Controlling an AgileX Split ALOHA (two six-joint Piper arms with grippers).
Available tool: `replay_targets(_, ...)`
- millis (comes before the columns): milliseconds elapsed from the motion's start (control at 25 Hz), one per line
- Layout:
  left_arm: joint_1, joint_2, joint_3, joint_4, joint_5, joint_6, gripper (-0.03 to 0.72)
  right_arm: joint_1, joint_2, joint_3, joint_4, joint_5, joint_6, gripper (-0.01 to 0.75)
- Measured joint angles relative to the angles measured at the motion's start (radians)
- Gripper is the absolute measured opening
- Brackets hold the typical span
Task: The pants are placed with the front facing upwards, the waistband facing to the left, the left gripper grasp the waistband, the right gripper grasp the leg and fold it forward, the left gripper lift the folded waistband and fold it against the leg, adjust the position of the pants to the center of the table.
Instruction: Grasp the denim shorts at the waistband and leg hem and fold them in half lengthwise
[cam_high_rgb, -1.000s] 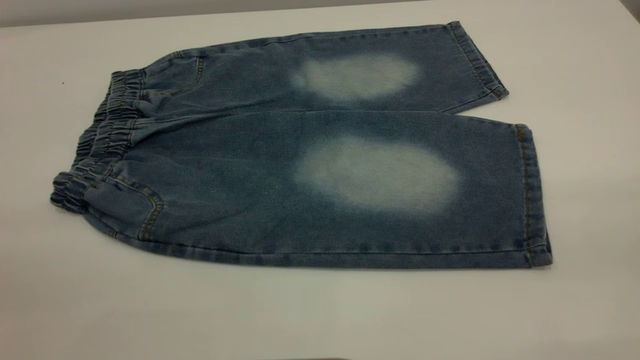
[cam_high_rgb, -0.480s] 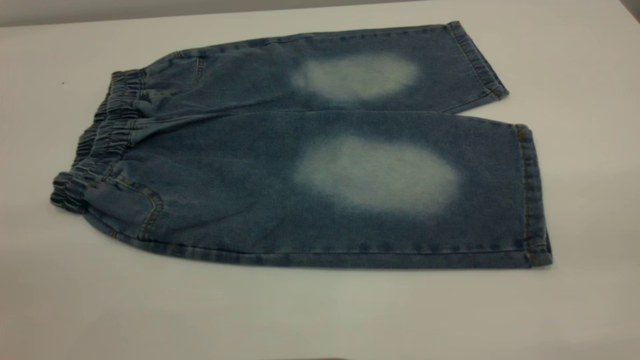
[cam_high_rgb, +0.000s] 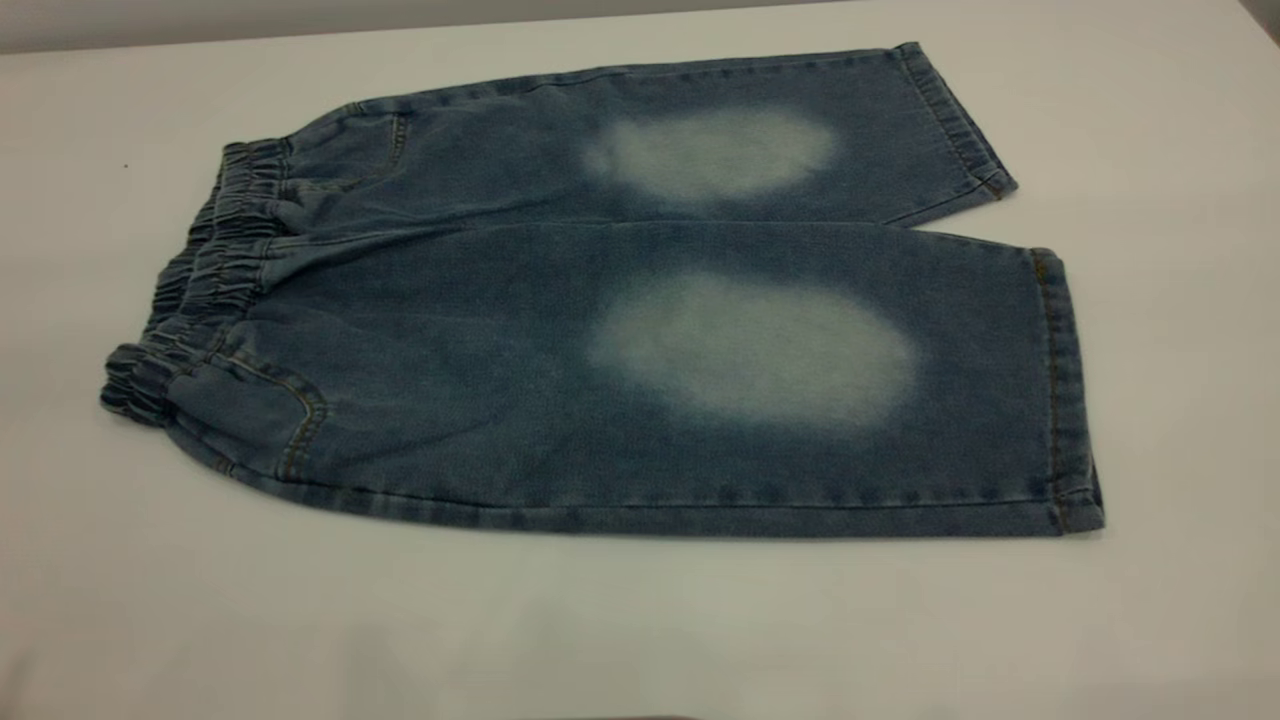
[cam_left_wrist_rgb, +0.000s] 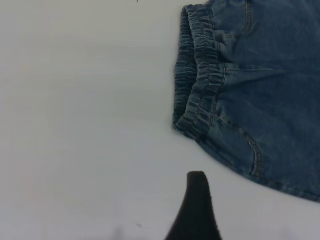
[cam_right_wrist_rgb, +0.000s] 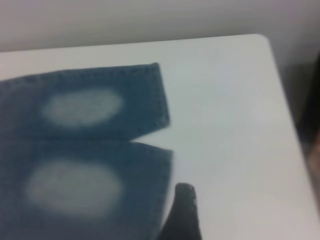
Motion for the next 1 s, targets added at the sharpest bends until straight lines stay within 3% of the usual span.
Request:
replay_targets(400, 0.0, 0.528, -0.114, -0.05, -0.161, -0.026, 0.552, 0.0, 0.394, -0.006, 0.276, -0.138, -0.158, 0.561)
replay_targets(640, 0.0, 0.773, -0.13, -0.05, -0.256, -0.068, 0.552, 0.0, 0.492, -0.006, 0.397, -0.144, -0.261, 0.561)
replay_targets(1000, 0.1, 1.079, -0.352, -0.048, -0.189, -0.073, 0.552, 0.0, 0.496, -0.006, 0.398, -0.143, -0.275, 0.561)
